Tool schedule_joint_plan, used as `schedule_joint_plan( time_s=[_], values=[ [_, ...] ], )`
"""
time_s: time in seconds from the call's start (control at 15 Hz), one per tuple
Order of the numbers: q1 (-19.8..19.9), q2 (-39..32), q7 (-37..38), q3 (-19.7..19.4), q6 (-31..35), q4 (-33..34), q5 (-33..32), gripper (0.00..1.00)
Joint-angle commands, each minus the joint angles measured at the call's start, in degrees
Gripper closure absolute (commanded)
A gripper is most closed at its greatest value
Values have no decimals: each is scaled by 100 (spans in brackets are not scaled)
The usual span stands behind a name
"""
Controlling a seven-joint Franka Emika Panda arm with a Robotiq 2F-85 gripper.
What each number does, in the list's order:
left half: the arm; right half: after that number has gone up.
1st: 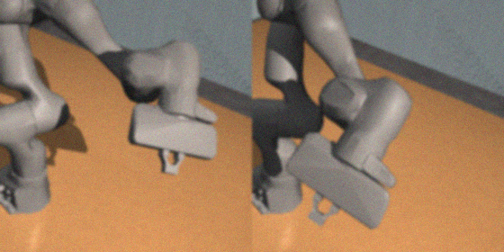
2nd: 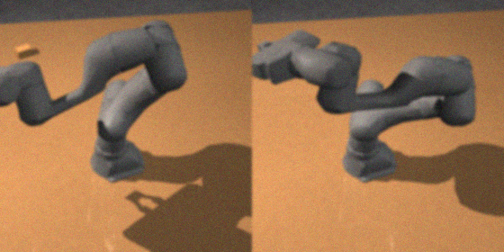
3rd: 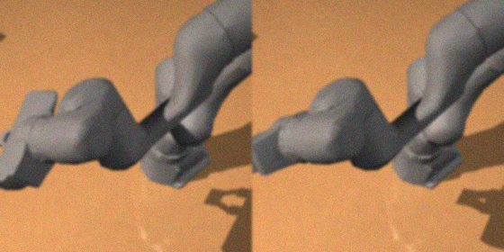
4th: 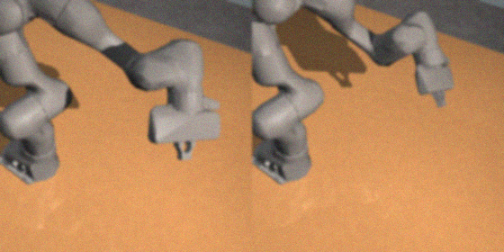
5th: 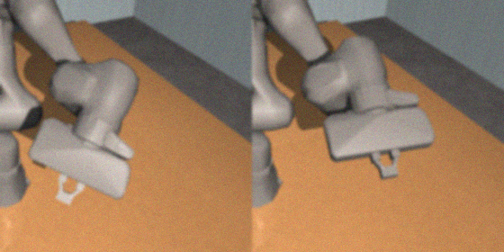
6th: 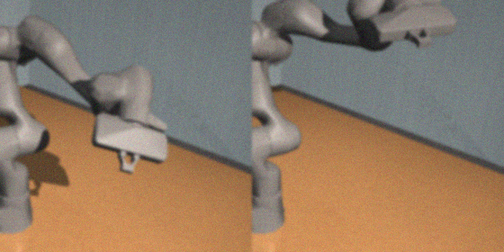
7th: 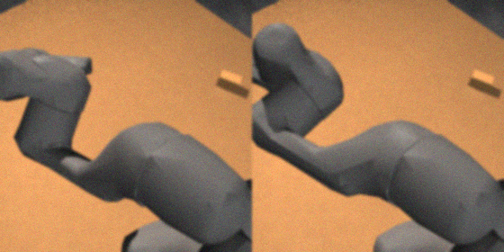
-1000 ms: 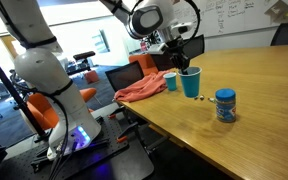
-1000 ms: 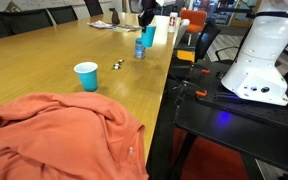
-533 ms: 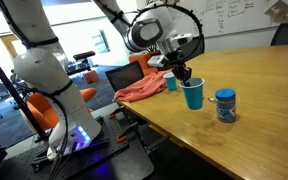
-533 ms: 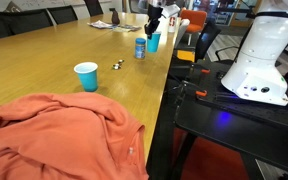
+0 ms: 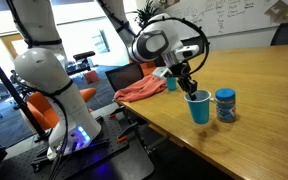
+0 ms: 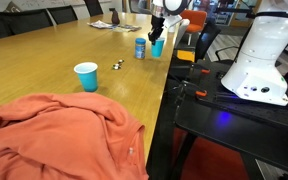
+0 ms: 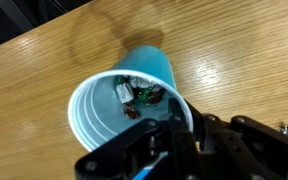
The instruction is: Move the rightmost blue cup to the right of the blue container
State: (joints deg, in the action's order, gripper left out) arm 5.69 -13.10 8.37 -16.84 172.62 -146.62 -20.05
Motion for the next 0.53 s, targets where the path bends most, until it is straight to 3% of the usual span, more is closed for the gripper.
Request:
schedule_joint_plan(
  time_s=[0.0, 0.47],
  values=[
    [-253, -479, 129, -316, 374, 275, 201, 99],
    [-327, -1144, -19, -252, 424, 666, 1082, 99]
  ],
)
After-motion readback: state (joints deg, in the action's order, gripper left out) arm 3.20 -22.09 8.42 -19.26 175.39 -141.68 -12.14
